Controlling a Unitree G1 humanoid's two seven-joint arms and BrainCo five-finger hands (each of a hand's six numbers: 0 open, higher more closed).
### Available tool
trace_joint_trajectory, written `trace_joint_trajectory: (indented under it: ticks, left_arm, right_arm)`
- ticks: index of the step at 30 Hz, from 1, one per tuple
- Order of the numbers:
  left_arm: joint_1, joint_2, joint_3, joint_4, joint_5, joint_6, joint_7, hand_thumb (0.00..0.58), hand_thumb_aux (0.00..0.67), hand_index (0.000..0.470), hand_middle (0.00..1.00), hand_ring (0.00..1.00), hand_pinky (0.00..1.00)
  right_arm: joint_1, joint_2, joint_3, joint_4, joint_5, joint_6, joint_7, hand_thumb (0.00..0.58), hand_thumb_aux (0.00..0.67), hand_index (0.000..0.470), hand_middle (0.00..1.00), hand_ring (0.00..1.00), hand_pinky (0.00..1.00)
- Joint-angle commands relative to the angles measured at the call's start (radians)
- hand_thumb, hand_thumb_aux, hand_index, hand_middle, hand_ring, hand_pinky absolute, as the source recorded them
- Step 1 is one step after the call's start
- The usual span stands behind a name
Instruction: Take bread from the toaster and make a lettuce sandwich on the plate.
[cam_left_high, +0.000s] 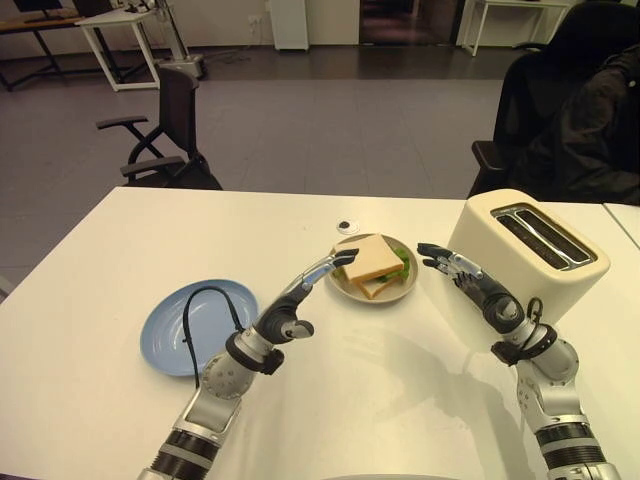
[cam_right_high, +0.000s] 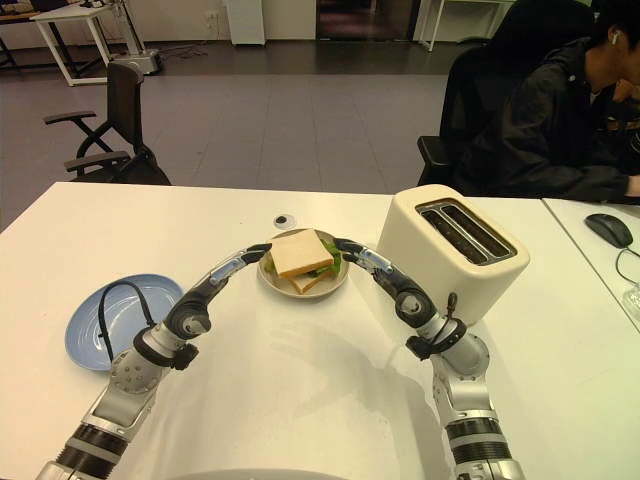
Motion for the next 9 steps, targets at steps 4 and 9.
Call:
trace_joint_trajectory:
  ticks: [4,9]
  left_arm:
    - [0.107,-0.098,0.006,-0.028,0.149,-0.036,0.054,0.0,0.0,0.0,0.0,0.0,0.0]
    - [0.128,-0.149,-0.009,-0.066,0.2,-0.041,0.072,0.0,0.0,0.0,0.0,0.0,0.0]
  right_arm:
    - [0.041,0.015,-0.035,-0.085,0.106,-0.018,0.059,0.0,0.0,0.0,0.0,0.0,0.0]
    - [0.084,0.027,-0.049,-0.153,0.165,-0.037,0.1,0.0,0.0,0.0,0.0,0.0,0.0]
